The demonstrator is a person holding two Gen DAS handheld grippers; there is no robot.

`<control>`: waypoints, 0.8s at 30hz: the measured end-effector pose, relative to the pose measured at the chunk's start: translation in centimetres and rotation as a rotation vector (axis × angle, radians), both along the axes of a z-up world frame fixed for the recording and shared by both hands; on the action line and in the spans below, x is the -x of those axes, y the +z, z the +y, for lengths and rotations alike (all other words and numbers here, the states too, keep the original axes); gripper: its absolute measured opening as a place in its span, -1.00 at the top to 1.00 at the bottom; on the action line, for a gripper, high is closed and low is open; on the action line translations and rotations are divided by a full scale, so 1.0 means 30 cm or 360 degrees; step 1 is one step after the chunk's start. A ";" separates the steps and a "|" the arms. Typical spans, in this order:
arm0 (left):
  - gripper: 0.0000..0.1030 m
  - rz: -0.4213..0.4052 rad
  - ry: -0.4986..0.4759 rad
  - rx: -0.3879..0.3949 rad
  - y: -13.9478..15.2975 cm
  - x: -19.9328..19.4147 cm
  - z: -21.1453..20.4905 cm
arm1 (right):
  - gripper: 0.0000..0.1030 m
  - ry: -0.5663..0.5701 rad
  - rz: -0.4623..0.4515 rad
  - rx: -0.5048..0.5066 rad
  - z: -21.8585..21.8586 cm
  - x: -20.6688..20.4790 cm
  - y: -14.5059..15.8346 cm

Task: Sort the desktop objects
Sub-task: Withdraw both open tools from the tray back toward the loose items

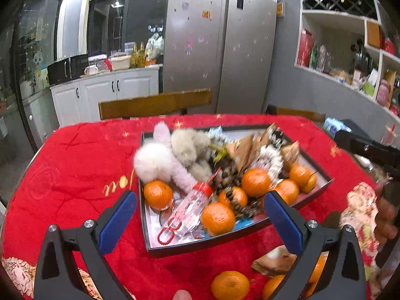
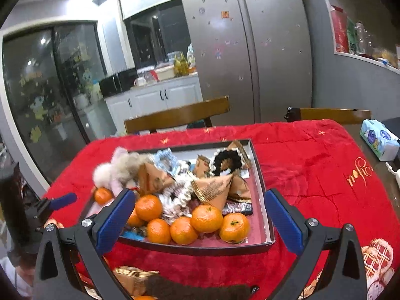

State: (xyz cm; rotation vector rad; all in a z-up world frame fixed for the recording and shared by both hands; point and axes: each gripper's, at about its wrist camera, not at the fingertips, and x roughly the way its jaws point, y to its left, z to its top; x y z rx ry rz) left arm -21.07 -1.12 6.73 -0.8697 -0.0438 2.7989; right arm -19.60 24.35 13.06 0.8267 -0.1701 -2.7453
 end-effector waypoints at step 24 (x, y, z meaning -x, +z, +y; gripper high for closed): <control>-0.99 0.0356 -0.0009 0.0067 0.385 -0.435 -0.026 | -1.00 -0.0026 0.0316 0.0047 0.027 -0.394 0.309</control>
